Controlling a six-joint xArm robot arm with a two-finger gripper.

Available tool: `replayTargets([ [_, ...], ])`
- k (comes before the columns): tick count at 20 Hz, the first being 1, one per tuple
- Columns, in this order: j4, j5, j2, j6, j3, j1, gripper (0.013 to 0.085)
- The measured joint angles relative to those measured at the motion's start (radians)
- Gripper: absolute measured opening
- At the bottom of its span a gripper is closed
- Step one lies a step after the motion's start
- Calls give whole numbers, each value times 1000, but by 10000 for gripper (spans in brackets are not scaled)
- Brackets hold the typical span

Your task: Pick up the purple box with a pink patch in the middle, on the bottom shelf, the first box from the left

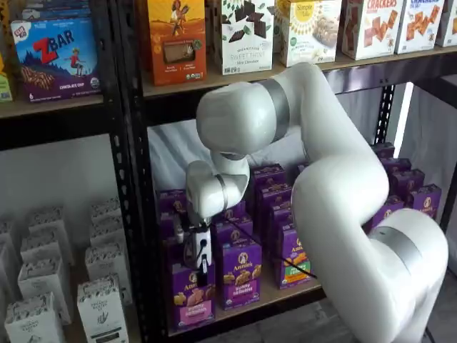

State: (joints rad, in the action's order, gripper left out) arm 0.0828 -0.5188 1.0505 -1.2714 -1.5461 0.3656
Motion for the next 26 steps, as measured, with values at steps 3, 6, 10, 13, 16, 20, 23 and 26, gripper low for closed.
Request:
replayTargets([
  [3, 0, 16, -31, 10, 48, 11, 330],
  [6, -1, 48, -68, 19, 109, 21, 330],
  [10, -2, 103, -127, 28, 201, 30, 330],
  [13, 9, 139, -188, 20, 285, 33, 330],
  [16, -3, 166, -254, 26, 368, 29, 330],
  [20, -26, 166, -346, 36, 463, 18, 330],
  [23, -27, 131, -423, 37, 522, 17, 330],
  [26, -33, 103, -474, 49, 556, 22, 330],
])
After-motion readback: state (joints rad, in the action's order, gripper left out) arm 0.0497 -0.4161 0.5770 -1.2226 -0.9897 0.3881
